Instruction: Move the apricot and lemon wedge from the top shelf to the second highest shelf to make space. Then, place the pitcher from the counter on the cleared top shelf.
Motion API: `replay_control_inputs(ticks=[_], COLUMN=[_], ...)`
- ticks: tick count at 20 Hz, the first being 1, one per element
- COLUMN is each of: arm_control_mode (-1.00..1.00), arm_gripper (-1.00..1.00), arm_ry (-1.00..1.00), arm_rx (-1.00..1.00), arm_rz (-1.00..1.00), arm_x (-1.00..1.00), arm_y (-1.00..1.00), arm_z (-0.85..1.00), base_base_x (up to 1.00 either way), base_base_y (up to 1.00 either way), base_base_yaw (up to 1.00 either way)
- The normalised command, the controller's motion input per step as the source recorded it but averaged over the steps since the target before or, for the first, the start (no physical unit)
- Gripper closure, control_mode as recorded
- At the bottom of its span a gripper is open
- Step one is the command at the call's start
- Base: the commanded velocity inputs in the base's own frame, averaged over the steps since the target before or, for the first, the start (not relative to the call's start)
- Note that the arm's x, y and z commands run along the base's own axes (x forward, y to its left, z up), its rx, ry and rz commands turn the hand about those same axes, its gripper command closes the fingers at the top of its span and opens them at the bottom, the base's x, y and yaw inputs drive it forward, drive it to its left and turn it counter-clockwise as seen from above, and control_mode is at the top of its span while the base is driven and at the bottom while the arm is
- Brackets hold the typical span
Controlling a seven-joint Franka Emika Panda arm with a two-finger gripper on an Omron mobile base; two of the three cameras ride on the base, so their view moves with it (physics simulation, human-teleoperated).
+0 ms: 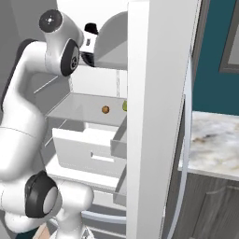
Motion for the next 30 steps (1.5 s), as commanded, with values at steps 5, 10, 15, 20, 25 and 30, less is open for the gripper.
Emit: replay_control_inputs(ticks=[5, 10, 15, 20, 25, 30], arm_control_mode=[-1.0, -1.0, -1.0, -1.0, -1.0, -1.0], arm_gripper=[1.0, 1.0, 1.0, -1.0, -1.0, -1.0], arm_ry=[0.02, 0.06, 0.06, 0.06, 0.06, 0.05], arm_rx=[0.0, 0.0, 0.0, 0.0, 0.0, 0.0], arm_rz=[-0.06, -0.05, -0.04, -0.02, -0.02, 0.0], arm_x=[0.73, 0.74, 0.72, 0.69, 0.67, 0.57], arm_y=[0.0, 0.0, 0.0, -0.01, -0.01, -0.17], arm_z=[0.04, 0.0, 0.0, 0.0, 0.0, 0.0], base_base_x=[0.0, 0.0, 0.0, 0.0, 0.0, 0.0], base_base_y=[0.0, 0.0, 0.0, 0.0, 0.0, 0.0], base_base_yaw=[0.0, 0.0, 0.0, 0.0, 0.0, 0.0])
